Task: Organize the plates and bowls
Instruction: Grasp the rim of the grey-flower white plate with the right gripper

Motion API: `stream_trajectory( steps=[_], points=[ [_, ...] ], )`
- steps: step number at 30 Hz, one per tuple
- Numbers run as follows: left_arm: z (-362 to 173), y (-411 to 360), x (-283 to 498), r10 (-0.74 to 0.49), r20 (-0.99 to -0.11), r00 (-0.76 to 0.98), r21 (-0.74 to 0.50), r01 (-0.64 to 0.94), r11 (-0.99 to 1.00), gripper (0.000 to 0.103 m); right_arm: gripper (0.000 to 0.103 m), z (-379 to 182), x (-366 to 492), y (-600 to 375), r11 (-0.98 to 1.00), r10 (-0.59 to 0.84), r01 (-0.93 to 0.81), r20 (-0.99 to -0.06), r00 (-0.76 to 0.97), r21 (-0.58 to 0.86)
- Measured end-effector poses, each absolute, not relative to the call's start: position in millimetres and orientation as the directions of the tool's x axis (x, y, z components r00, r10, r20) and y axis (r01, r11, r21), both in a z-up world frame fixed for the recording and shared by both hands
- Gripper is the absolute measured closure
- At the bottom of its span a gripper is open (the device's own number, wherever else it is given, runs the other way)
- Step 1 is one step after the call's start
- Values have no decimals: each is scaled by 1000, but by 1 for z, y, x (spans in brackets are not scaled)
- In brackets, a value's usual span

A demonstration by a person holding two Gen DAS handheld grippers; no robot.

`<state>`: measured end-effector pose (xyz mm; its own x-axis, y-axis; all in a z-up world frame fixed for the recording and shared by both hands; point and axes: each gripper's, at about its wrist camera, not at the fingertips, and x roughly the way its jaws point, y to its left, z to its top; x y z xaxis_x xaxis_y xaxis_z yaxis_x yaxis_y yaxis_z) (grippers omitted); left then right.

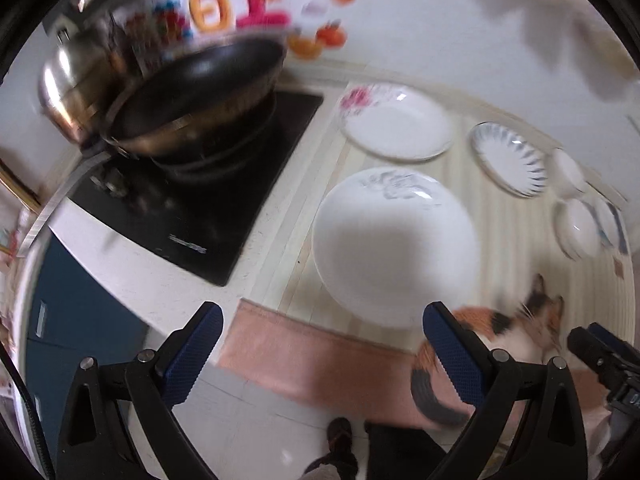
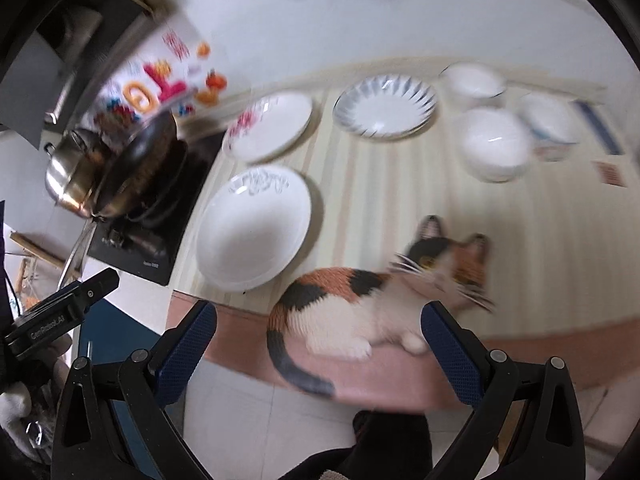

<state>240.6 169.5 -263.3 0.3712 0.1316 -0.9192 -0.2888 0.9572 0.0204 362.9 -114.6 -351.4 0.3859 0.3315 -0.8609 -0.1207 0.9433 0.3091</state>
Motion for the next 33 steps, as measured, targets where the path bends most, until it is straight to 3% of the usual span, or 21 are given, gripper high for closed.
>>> stream_trajectory(
  steps=[3, 7, 9, 11, 13, 14, 15, 17, 33],
  points=[
    [-305, 188, 281, 79, -947, 311, -26, -319, 947, 5, 1, -394, 419, -96, 930, 366, -156, -876, 314, 333],
    [-352, 200, 326, 36, -971, 235, -44, -329, 943, 21, 6, -440, 475, -74, 911, 406, -182, -883, 235, 370],
    [-369, 203, 338, 32, -979, 200, -36, -327, 944, 34, 21, -461, 497, -63, 899, 427, -195, -883, 192, 392],
    [-385, 206, 346, 24, -985, 170, -33, -325, 945, 60, 36, -481, 514, -51, 887, 444, -214, -884, 150, 409],
    [-392, 207, 348, 8, -987, 162, -46, -324, 945, 72, 52, -491, 523, -42, 874, 465, -224, -876, 127, 431],
    [-392, 207, 348, 0, -985, 174, -57, -322, 945, 73, 69, -495, 526, -39, 869, 472, -231, -873, 121, 437],
    [-392, 207, 349, 1, -983, 182, -59, -323, 945, 73, 80, -499, 529, -35, 863, 480, -241, -870, 115, 444],
    [-390, 206, 347, 10, -981, 193, -55, -329, 943, 74, 84, -501, 530, -32, 869, 466, -252, -875, 128, 426],
    [-351, 142, 323, -46, -962, 271, -111, -232, 966, 74, 85, -466, 503, -94, 877, 468, -215, -865, 183, 429]
  ],
)
